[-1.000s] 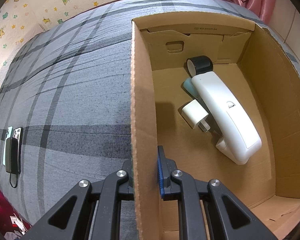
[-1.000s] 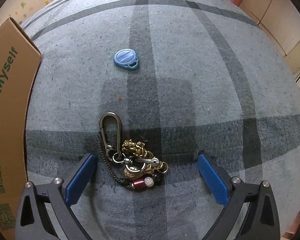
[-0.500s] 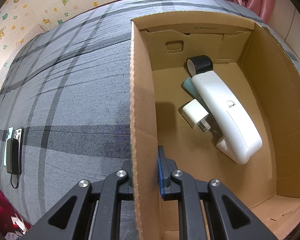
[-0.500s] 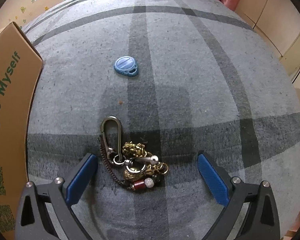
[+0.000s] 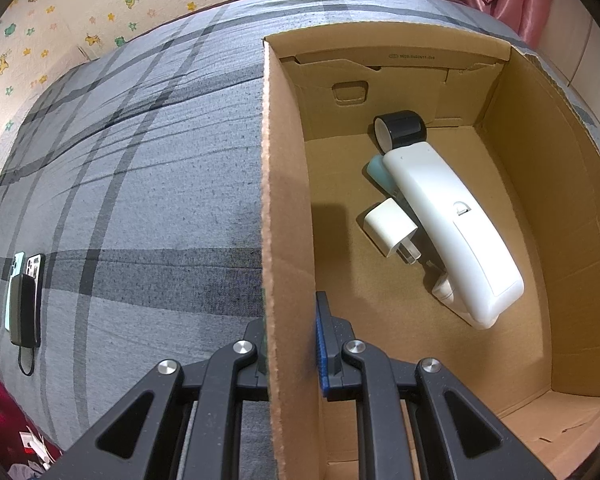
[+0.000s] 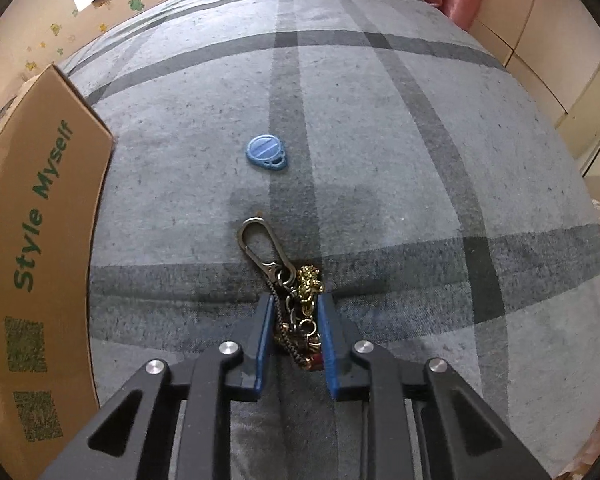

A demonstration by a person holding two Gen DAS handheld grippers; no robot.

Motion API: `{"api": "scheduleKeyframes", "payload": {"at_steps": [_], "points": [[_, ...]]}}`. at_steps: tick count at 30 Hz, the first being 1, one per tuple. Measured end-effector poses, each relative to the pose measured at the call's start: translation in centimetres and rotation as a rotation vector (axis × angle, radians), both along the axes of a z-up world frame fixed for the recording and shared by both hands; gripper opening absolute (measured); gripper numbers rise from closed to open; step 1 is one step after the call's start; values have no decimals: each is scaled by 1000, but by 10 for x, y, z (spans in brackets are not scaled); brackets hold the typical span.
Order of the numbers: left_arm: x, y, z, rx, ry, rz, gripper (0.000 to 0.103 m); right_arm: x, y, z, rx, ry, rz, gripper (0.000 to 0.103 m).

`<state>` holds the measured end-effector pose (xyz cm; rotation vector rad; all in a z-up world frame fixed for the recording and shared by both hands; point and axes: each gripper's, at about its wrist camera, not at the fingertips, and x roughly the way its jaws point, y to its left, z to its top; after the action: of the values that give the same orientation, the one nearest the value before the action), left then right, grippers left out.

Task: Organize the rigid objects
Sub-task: 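Grasp the brass keychain by its chain with the right gripper, then lift the keychain with the right gripper and carry it over the box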

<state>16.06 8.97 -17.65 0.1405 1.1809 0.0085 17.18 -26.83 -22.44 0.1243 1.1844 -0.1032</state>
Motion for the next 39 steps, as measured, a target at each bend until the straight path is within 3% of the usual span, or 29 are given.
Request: {"api": "scheduleKeyframes", "payload": {"at_steps": [12, 39], "points": [[-1, -1, 0, 0, -2, -2, 15, -3, 1, 23, 11, -15, -11, 7], [0, -2, 2, -2, -1, -5, 15, 2, 34, 115, -34, -154, 68, 5]]}}
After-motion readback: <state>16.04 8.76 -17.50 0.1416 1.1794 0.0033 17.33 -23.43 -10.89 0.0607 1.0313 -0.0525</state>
